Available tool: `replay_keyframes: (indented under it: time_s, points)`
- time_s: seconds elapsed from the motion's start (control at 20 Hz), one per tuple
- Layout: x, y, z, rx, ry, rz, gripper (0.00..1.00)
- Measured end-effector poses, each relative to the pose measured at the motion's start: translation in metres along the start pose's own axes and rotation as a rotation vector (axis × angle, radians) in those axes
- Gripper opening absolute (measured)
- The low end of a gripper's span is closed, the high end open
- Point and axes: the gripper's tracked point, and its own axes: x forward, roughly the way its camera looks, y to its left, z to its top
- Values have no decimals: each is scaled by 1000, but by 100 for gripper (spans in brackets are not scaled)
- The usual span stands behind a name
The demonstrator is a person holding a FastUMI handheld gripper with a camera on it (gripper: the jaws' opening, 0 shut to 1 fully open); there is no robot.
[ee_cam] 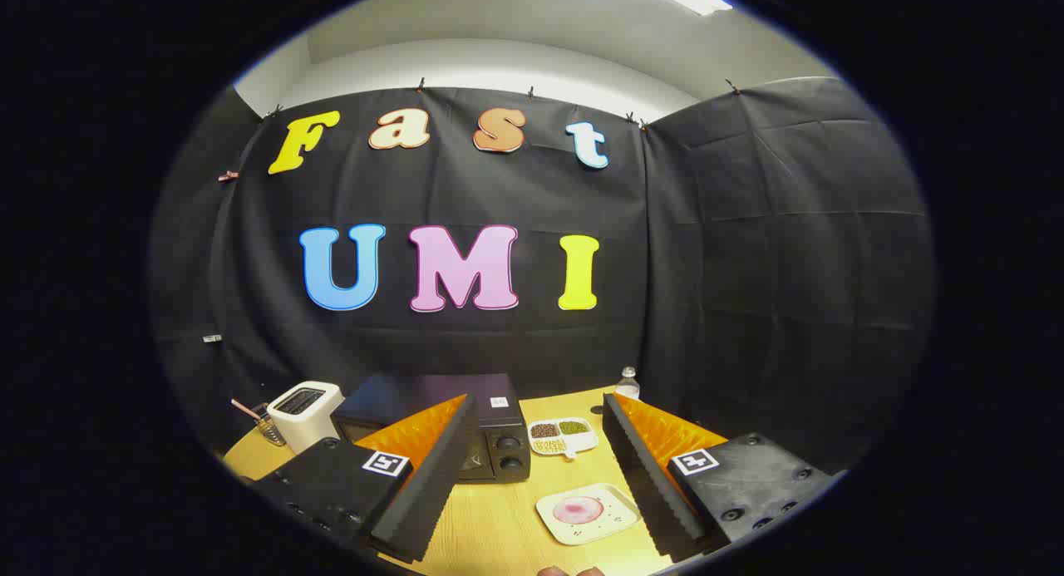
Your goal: Open the toaster oven, put the food inside, and close the toaster oven door.
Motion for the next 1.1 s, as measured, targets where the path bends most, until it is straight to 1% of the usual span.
replay_keyframes:
  time_s: [0.45, 1.1]
  points:
    - [-11, 9, -8, -2, 19, 35, 99]
    - [-5, 32, -17, -12, 37, 80, 99]
